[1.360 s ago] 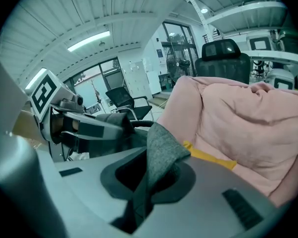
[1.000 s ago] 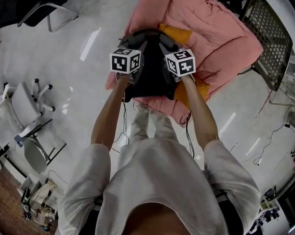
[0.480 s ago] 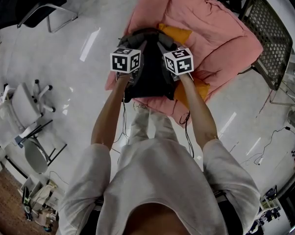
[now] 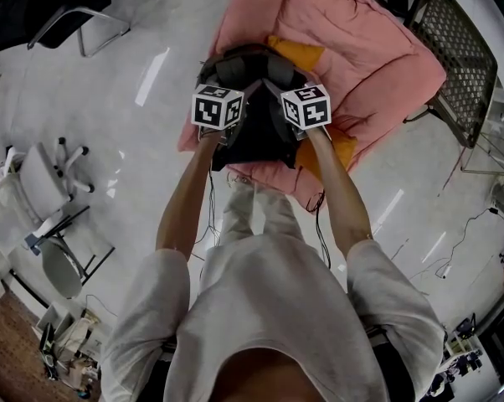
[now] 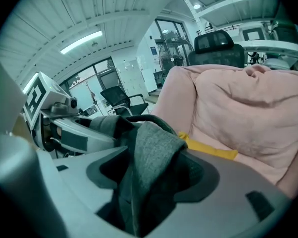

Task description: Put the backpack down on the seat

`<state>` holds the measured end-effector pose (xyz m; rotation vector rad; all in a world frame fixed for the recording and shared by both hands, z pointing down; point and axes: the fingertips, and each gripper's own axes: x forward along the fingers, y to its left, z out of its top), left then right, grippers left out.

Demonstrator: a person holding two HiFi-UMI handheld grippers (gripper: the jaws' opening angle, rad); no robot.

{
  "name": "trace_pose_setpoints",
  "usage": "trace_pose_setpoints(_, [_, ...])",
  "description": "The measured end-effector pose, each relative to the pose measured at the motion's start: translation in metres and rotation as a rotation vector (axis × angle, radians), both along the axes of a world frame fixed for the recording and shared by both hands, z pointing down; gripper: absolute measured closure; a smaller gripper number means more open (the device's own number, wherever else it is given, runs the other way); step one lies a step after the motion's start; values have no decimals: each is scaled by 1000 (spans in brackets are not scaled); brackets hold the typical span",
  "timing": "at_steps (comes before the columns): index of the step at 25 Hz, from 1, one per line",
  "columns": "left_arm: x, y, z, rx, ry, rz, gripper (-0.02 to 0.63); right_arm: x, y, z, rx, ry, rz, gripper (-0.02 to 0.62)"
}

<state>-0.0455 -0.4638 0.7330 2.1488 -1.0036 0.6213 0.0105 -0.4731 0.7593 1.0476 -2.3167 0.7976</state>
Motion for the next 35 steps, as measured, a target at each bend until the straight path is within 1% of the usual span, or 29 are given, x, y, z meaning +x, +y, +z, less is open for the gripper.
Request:
trace_pose_setpoints(5, [-2,13,-1,17,-41,5,306,7,9,0,10,14,14,258])
trace_pose_setpoints(13, [-13,37,-8,24,-48,-24,301,12,27,-12,32,18,27,250])
trace_pose_setpoints(19, [-23,56,-17,29,-30,-65,301,24,45,-28,58,24,56,252])
trace_pose_setpoints(24, [-35,73,-25,40,-28,-99,302,28,61,-41,81,19,69,272])
trace_pose_setpoints(28, [-40,82,-42,81,-29,-117,302,26,74,-56,108,10,63,303])
trace_pose_setpoints(33, [-38,95,-65,132,-21,-108,304,19,92,-82,168,25,42,351])
trace_pose_setpoints(35, [-39,101,-76,154,-9,-112,325,16,99,-93,200,40,35,375])
